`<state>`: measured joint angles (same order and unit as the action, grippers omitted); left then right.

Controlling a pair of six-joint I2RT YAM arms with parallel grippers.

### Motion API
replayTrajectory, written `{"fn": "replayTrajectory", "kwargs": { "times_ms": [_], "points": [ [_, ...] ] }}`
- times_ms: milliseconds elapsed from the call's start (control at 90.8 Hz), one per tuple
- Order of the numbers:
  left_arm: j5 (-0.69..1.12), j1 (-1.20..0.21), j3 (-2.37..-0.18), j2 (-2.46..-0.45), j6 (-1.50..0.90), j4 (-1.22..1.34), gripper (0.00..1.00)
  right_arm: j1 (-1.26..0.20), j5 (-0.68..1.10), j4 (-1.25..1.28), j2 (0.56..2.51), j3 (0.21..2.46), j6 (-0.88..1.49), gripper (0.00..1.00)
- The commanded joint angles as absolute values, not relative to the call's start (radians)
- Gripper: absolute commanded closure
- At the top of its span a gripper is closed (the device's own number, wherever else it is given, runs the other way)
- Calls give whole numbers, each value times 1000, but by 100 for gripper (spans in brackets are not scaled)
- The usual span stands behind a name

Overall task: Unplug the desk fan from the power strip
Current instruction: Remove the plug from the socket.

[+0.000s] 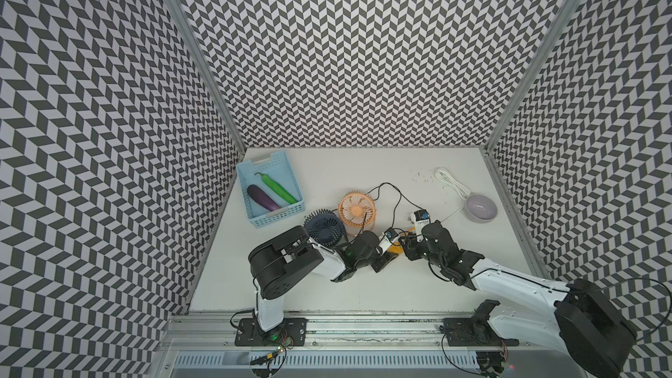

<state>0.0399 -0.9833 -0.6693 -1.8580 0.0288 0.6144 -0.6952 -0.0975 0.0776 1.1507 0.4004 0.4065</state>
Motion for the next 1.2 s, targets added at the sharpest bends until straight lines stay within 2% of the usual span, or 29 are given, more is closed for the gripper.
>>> {"fn": "replayTrajectory", "kwargs": {
  "times_ms": [0, 286, 540, 936, 1190],
  "points": [
    [46, -985, -657, -1860, 15, 594, 84, -741, -76, 163, 1119, 377, 415, 74],
    [55, -982, -652, -1860, 10, 607, 84, -785, -114, 171, 1079, 373, 417, 77],
    [57, -980, -644, -1852, 7, 614, 88, -656, -3, 186, 1050, 330, 441, 78],
    [64, -979, -654, -1860, 7, 611, 89, -830, -65, 236, 1022, 336, 377, 78],
    [62, -979, -650, -1857, 6, 609, 89, -809, -84, 226, 1020, 334, 432, 78]
  ]
}}
